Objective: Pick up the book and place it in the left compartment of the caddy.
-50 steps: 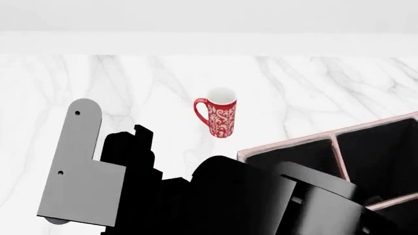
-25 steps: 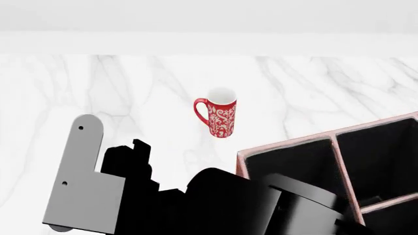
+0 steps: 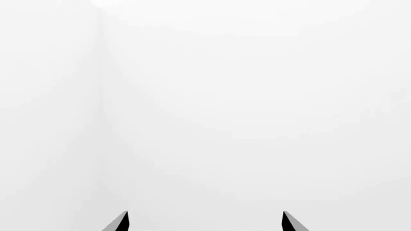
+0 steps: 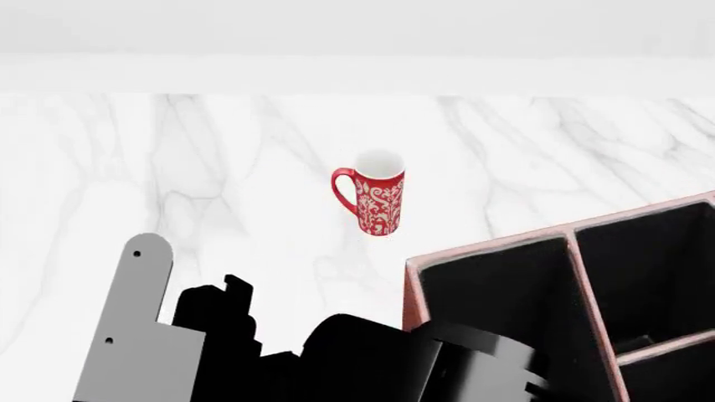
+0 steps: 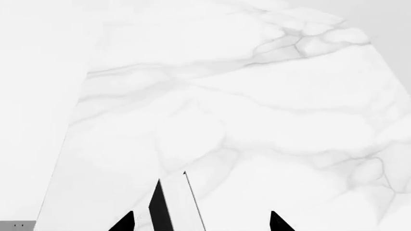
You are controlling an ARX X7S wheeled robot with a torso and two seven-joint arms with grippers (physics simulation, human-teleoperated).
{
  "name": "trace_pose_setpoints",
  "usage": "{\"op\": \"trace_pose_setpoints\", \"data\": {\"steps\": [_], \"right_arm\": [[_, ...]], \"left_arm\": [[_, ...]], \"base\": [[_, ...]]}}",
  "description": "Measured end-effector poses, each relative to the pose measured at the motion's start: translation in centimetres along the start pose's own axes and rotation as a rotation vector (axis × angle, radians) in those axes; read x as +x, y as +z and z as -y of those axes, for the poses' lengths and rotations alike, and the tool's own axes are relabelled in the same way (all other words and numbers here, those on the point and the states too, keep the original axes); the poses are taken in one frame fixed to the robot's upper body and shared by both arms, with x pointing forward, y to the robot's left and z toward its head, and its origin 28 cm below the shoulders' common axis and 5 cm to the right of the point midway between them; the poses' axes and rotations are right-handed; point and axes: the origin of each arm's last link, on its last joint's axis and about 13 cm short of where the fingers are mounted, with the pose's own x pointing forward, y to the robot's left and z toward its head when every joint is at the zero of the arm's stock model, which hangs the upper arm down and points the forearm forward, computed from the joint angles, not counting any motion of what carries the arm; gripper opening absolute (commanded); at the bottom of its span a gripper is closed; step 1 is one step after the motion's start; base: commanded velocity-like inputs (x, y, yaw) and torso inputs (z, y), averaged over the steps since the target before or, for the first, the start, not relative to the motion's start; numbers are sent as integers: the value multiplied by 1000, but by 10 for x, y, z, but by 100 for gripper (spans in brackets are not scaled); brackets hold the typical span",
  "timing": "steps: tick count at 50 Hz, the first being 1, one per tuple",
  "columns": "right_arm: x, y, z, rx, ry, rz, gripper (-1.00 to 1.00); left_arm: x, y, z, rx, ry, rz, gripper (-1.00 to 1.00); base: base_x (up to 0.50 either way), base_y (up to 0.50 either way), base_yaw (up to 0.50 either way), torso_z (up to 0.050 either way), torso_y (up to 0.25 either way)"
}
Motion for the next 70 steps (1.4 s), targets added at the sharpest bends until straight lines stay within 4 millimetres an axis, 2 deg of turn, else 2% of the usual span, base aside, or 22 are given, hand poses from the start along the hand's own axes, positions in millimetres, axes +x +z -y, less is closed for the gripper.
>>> {"op": "trace_pose_setpoints", "data": {"steps": [39,70], "right_arm": [[30,-23,-6,15,7,-63,100],[56,-47,-11,103,9,-82,100]], "left_arm": [[-1,0,0,3,-3,3,100],[-3,2,0,8,-6,11,100]], "base": [[0,0,0,0,0],[0,0,0,0,0]]}}
